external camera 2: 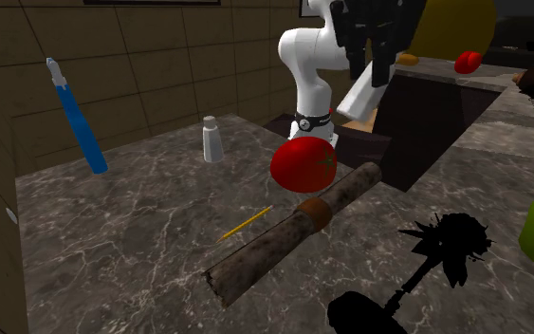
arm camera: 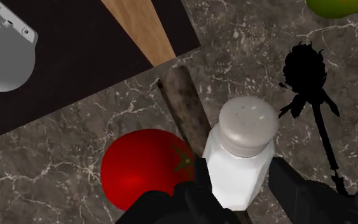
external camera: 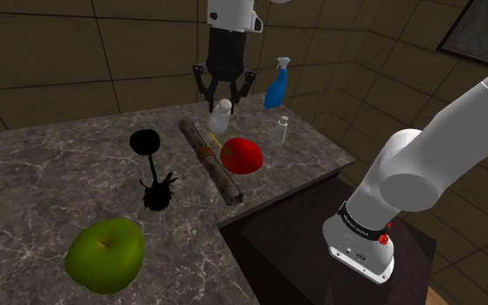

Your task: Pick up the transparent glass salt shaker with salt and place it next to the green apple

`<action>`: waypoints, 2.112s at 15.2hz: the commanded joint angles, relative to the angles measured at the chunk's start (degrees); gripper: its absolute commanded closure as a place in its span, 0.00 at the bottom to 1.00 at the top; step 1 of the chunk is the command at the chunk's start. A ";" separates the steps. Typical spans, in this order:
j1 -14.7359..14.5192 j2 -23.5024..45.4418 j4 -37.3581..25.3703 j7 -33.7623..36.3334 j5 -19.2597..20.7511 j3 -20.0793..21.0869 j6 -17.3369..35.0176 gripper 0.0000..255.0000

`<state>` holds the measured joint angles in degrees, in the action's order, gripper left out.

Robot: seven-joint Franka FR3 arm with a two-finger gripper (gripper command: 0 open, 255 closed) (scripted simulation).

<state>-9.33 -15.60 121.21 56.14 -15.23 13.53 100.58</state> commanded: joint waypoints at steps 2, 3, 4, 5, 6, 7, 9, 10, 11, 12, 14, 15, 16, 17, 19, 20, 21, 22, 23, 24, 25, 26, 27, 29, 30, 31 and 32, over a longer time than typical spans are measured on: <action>-1.82 -0.75 0.88 3.92 -1.33 2.67 1.12 1.00; -2.42 -0.85 0.94 5.24 -1.74 3.58 1.43 1.00; -3.01 -0.88 0.94 6.57 -2.12 4.49 1.74 1.00; -3.60 -0.85 0.87 7.91 -2.47 5.42 2.06 1.00; -4.18 -0.75 0.74 9.27 -2.81 6.35 2.40 1.00; -4.74 -0.59 0.55 10.64 -3.11 7.30 2.73 1.00; -5.85 -0.08 -0.01 13.43 -3.60 9.22 3.43 1.00; -6.38 0.28 -0.39 14.85 -3.79 10.20 3.79 1.00; -6.91 0.71 -0.83 16.29 -3.93 11.19 4.16 1.00; -7.42 1.20 -1.33 17.76 -4.02 12.18 4.54 1.00; -8.43 2.40 -2.52 20.74 -4.02 14.19 5.31 1.00; -8.92 3.11 -3.21 22.28 -3.93 15.20 5.70 1.00; -9.42 3.90 -3.96 23.84 -3.76 16.21 6.09 1.00; -9.90 4.76 -4.78 25.43 -3.51 17.23 6.49 1.00; -10.87 6.70 -6.59 28.71 -2.77 19.28 7.26 1.00; -11.36 7.80 -7.60 30.40 -2.26 20.31 7.64 1.00; -11.89 8.98 -8.67 32.13 -1.64 21.30 8.01 1.00; -12.43 10.24 -9.81 33.91 -0.93 22.30 8.37 1.00; -12.95 11.44 -10.87 35.51 -0.19 23.14 8.67 1.00; -13.00 11.55 -10.20 35.40 -0.20 23.17 9.42 1.00; -13.04 11.67 -9.55 35.30 -0.19 23.22 10.17 1.00; -13.08 11.81 -8.91 35.21 -0.18 23.28 10.93 1.00; -13.11 11.97 -8.28 35.12 -0.16 23.33 11.68 1.00; -13.18 12.32 -7.06 34.96 -0.10 23.45 13.20 1.00; -13.21 12.52 -6.47 34.88 -0.06 23.51 13.95 1.00; -13.25 12.74 -5.89 34.82 -0.01 23.57 14.72 1.00; -13.29 12.97 -5.33 34.76 0.05 23.63 15.48 1.00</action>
<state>-22.59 -2.73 114.98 91.09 -15.13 37.13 115.04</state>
